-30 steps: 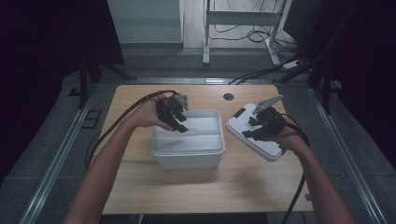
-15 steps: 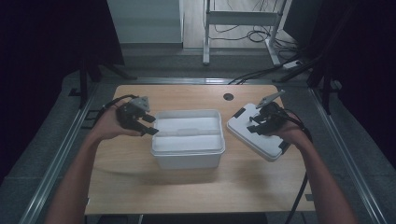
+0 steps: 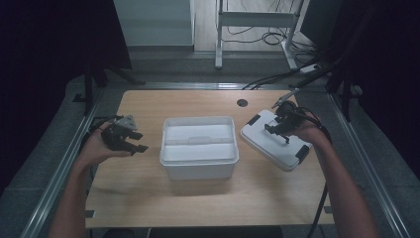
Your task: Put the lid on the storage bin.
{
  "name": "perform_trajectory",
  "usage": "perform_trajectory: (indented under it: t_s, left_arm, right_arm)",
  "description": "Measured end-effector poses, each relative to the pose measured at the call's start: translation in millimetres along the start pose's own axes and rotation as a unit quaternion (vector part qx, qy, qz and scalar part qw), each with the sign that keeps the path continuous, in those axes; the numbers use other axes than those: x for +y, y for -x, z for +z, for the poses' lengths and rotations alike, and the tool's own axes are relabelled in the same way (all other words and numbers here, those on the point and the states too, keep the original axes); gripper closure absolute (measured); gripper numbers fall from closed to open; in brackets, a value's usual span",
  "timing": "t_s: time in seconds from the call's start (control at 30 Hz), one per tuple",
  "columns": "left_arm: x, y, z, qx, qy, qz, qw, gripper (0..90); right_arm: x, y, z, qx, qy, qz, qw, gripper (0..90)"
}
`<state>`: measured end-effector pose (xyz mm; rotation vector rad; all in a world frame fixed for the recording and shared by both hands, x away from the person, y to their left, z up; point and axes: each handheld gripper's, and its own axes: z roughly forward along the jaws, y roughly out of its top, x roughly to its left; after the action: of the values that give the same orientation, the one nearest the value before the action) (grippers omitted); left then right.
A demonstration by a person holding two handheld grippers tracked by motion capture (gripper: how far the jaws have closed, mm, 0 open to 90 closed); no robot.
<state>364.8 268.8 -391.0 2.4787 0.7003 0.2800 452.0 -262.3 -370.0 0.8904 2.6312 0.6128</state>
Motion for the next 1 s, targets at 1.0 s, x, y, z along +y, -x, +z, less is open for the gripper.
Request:
perform_trajectory:
  t_s: [1.0]
  left_arm:
    - [-59.7, 13.5, 69.7, 0.016, -0.003, -0.05, 0.9986, 43.6]
  right_arm:
    - [-6.4, 26.4, 42.3, -0.027, -0.096, 0.01, 0.9949, 52.6]
